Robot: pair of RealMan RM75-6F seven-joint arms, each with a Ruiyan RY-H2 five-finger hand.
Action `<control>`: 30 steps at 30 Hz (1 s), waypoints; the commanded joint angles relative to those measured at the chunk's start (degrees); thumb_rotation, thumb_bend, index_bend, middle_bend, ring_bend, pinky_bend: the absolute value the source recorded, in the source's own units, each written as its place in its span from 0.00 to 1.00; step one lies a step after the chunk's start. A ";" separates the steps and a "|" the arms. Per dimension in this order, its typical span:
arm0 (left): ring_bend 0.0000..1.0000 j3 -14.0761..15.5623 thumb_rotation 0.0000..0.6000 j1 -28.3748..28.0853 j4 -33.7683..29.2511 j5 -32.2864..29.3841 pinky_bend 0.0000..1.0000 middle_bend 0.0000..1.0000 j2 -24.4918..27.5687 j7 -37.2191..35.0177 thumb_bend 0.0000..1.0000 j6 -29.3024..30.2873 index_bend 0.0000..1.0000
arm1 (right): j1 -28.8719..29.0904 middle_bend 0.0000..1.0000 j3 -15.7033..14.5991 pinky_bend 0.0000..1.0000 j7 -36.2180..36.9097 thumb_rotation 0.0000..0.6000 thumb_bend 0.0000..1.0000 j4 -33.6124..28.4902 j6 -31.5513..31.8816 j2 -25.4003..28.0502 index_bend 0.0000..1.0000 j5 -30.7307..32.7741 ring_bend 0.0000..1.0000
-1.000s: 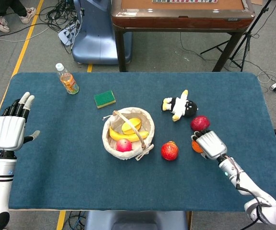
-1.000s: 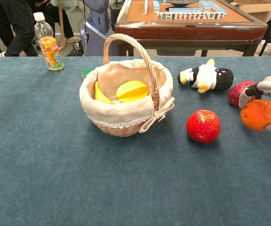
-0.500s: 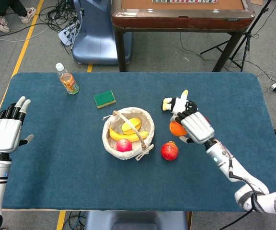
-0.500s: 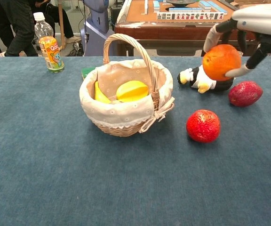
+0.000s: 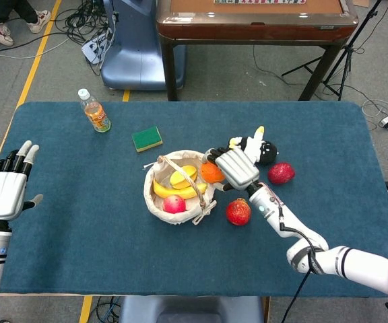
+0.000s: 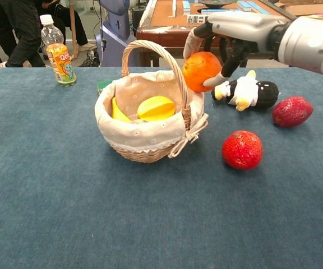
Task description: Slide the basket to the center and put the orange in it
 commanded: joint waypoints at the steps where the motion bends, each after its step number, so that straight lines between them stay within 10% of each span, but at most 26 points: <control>1: 0.13 0.02 1.00 0.13 -0.07 0.05 0.24 0.06 0.09 0.10 0.11 0.04 0.00 | 1.46 0.34 0.79 0.53 1.25 1.00 0.30 1.50 -0.55 -1.61 0.44 0.63 0.38; 11: 0.13 0.00 1.00 0.53 -0.12 -0.30 0.24 0.06 0.07 0.45 0.11 -0.23 0.00 | 4.28 0.06 0.68 0.38 3.61 1.00 0.26 1.36 -3.41 -2.44 0.02 2.37 0.15; 30: 0.13 0.65 1.00 2.67 0.45 -1.82 0.24 0.06 0.96 0.22 0.11 0.15 0.00 | -9.70 0.08 -5.79 0.29 -4.08 1.00 0.26 -13.58 13.76 14.97 0.00 0.08 0.09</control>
